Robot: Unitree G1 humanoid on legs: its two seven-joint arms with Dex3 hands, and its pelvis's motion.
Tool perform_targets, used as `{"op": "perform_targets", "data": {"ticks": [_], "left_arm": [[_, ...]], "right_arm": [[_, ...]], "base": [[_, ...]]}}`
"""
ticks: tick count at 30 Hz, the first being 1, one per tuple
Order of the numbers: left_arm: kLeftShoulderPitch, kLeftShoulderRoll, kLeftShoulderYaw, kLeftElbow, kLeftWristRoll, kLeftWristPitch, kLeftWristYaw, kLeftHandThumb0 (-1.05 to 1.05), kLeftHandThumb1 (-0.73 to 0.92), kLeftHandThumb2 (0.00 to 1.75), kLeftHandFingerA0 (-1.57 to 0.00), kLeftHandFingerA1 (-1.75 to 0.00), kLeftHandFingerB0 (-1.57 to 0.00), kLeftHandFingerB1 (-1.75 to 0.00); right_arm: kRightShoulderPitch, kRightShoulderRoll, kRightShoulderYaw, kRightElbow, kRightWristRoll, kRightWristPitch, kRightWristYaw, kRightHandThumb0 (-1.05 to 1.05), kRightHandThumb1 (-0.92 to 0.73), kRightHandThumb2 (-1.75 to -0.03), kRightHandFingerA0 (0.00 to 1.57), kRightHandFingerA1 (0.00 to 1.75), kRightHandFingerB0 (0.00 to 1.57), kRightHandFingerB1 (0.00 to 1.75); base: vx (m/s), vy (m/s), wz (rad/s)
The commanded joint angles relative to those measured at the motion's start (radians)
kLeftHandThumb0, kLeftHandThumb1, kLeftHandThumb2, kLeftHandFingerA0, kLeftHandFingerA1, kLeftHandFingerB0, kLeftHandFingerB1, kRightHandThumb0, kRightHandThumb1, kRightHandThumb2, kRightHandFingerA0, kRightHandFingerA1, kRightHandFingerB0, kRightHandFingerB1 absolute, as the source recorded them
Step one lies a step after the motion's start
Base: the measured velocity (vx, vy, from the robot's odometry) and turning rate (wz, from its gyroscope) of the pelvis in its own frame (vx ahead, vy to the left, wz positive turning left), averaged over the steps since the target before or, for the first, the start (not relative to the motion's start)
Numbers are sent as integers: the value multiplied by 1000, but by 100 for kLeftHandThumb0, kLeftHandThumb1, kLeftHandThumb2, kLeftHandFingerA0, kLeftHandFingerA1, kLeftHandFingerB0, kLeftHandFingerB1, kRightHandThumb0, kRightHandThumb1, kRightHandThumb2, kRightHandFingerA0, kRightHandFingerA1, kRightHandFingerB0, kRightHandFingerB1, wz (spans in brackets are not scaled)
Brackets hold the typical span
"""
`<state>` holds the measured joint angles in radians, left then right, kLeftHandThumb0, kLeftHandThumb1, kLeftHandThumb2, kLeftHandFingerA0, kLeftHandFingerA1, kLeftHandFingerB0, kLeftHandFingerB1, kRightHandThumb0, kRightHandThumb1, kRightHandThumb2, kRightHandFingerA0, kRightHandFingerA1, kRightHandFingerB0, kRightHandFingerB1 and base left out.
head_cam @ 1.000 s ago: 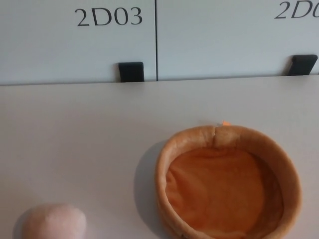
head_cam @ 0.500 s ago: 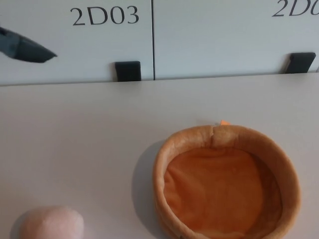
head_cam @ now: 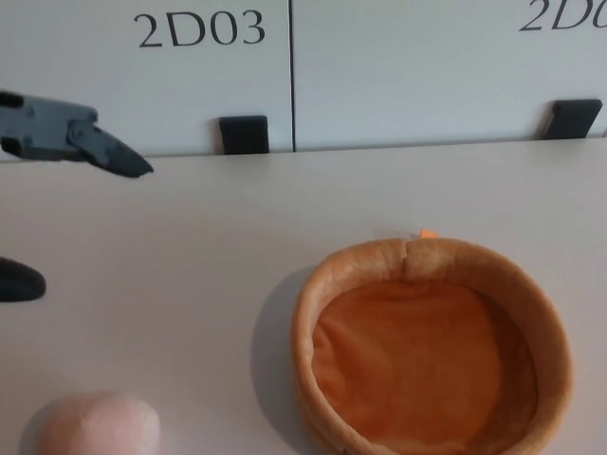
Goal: The robot walks towards a table in front, picks a dumpling toy with left hand and puts it in an orange round plate
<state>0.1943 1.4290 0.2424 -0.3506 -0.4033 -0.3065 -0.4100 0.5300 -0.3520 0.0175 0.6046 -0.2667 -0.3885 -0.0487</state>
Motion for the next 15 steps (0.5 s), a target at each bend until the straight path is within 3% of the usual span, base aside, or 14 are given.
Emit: {"op": "perform_targets", "data": {"ticks": [1,7,8,13,15], "left_arm": [[64,-61,-94,-25,256,138,-53,-60,43,82,-33,-50,-24,-46],[198,-92,-11,-127,322,165,-107,-66,44,83,-33,-48,-23,-44],[224,-96,4,-147,335,177,-120,-65,55,56,-36,-33,-32,-37],[294,-133,43,-203,380,199,-154,-64,52,56,-34,-33,-32,-36],[309,-153,40,-211,388,198,-166,-55,50,55,-32,-32,-31,-38]], "right_arm": [[3,-10,-12,-14,26,12,20,-4,-44,-91,61,68,17,50],[4,-2,-14,-10,27,20,17,0,-43,-91,59,67,18,50],[5,-1,-14,-9,25,19,14,-2,-43,-90,63,68,17,50],[9,-9,-11,-18,17,17,17,-3,-42,-90,63,69,17,50],[4,-11,-10,1,21,1,21,-1,-43,-91,62,68,16,50]], "base": [[0,0,0],[0,0,0],[0,0,0],[0,0,0],[0,0,0]]}}
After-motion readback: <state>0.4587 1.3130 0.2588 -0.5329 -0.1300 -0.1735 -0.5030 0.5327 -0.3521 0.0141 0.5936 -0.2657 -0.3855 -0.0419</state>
